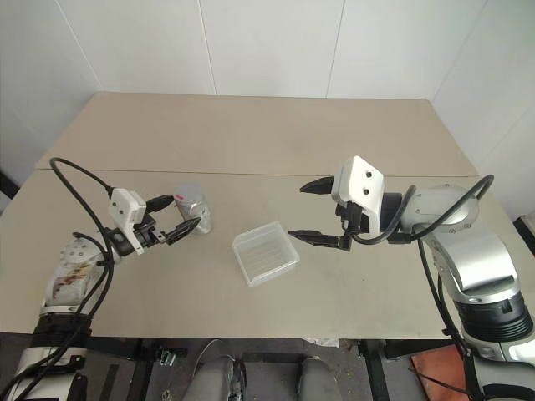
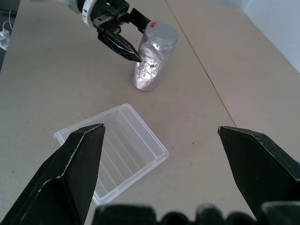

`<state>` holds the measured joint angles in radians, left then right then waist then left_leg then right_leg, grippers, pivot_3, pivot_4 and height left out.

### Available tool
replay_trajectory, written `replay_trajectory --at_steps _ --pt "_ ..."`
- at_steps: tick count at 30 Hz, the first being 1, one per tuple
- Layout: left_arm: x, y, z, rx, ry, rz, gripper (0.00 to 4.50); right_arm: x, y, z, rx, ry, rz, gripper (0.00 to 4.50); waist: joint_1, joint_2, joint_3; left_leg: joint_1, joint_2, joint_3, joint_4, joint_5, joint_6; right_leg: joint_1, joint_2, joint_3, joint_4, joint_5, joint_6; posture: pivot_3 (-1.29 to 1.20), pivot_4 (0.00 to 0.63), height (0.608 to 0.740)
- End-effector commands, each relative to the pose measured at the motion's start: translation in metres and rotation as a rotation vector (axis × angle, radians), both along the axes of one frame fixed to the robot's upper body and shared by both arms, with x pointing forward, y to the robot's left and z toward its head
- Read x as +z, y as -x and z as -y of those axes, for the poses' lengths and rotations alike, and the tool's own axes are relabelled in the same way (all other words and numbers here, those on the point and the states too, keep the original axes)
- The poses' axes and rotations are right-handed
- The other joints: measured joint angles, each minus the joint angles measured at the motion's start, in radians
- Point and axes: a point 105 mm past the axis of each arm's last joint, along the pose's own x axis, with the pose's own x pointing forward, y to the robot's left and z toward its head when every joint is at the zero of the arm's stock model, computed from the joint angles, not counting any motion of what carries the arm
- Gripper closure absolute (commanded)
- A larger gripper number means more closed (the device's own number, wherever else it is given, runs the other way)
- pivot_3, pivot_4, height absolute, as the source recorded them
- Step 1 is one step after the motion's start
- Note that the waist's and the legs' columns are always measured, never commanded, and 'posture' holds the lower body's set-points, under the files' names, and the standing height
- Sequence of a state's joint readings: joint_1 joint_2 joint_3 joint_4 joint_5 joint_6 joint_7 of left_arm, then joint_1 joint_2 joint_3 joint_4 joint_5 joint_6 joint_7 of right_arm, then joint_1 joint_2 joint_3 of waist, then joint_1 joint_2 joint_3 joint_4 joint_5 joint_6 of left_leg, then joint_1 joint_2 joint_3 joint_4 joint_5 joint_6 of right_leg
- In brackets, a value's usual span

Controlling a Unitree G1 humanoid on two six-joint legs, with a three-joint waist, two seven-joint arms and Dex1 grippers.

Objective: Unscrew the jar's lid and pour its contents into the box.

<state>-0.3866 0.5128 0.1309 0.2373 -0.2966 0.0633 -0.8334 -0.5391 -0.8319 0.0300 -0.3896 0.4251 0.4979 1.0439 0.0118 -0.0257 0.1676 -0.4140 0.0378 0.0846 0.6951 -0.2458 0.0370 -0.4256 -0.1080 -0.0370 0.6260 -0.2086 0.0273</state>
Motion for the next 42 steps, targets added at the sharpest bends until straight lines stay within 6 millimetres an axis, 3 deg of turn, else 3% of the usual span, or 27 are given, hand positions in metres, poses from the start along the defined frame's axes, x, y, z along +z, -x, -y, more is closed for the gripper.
replay_trajectory --at_steps 1,11,14,20,23,26,29,34,38,42 --pt "0.010 -0.011 0.007 0.033 0.000 0.072 0.02 0.014 0.005 -0.006 0.032 0.003 0.079 0.00 0.001 0.000 0.000 0.000 0.000 0.000 0.000 0.000 0.000 0.000 0.000 0.000 0.000 0.000 0.000 0.00 0.150 0.740" --pt "0.006 -0.027 0.021 0.048 0.031 0.093 0.02 0.013 0.007 -0.005 0.020 0.006 0.083 0.00 -0.001 0.000 0.000 0.000 -0.001 -0.001 0.000 0.000 0.000 0.000 0.000 0.000 0.000 0.000 0.001 0.00 0.150 0.740" --pt "0.008 -0.031 0.023 0.060 0.038 0.113 0.62 0.013 0.008 -0.005 0.017 0.005 0.084 0.00 0.000 0.000 0.000 0.000 -0.001 -0.001 0.000 0.000 0.000 0.000 0.000 -0.001 0.000 0.000 0.001 0.00 0.150 0.740" --pt "0.014 -0.024 0.022 0.023 0.003 0.135 2.48 0.014 0.009 -0.008 0.010 -0.009 0.096 0.00 -0.001 0.000 0.000 -0.001 -0.001 -0.001 0.000 0.000 0.000 0.000 0.000 -0.001 0.000 0.001 0.001 0.00 0.150 0.740" --pt "0.029 -0.009 0.024 -0.066 -0.032 0.141 2.48 0.019 0.009 -0.012 0.013 -0.041 0.107 0.00 -0.007 -0.001 0.000 -0.001 0.000 -0.001 0.000 0.000 0.000 0.000 0.000 -0.001 0.000 0.001 0.001 0.00 0.150 0.740" --pt "0.050 0.004 0.027 -0.156 -0.028 0.118 2.48 0.029 0.006 -0.027 0.040 -0.118 0.101 0.00 -0.011 0.000 0.000 -0.001 0.000 -0.003 0.000 0.000 0.000 -0.001 0.000 -0.001 0.001 0.001 0.001 0.00 0.150 0.740" --pt "0.076 0.020 0.037 -0.329 -0.021 0.085 2.48 0.048 0.007 -0.063 0.126 -0.270 0.051 0.00 -0.020 0.000 0.000 0.000 0.000 -0.005 0.000 0.000 -0.001 -0.001 0.000 0.000 0.002 0.000 0.001 0.00 0.150 0.740" --pt "0.095 0.033 0.052 -0.549 -0.023 0.036 2.48 0.072 0.004 -0.101 0.197 -0.396 -0.048 0.00 -0.020 0.000 0.000 0.000 -0.001 -0.008 0.000 0.001 -0.002 0.000 0.001 -0.001 0.003 0.000 0.001 0.00 0.150 0.740" --pt "0.104 0.031 0.064 -0.627 -0.012 0.062 2.48 0.072 -0.007 -0.122 0.159 -0.398 -0.064 0.00 -0.015 0.000 0.000 -0.001 -0.002 -0.004 0.000 0.001 -0.001 0.000 0.001 -0.001 0.002 0.000 0.001 0.00 0.150 0.740" --pt "0.107 0.029 0.072 -0.670 -0.003 0.087 2.48 0.068 -0.016 -0.131 0.120 -0.398 -0.093 0.00 -0.017 0.000 0.000 -0.002 -0.002 -0.002 0.000 0.001 -0.001 0.000 0.001 -0.001 0.002 0.000 0.001 0.00 0.150 0.740"
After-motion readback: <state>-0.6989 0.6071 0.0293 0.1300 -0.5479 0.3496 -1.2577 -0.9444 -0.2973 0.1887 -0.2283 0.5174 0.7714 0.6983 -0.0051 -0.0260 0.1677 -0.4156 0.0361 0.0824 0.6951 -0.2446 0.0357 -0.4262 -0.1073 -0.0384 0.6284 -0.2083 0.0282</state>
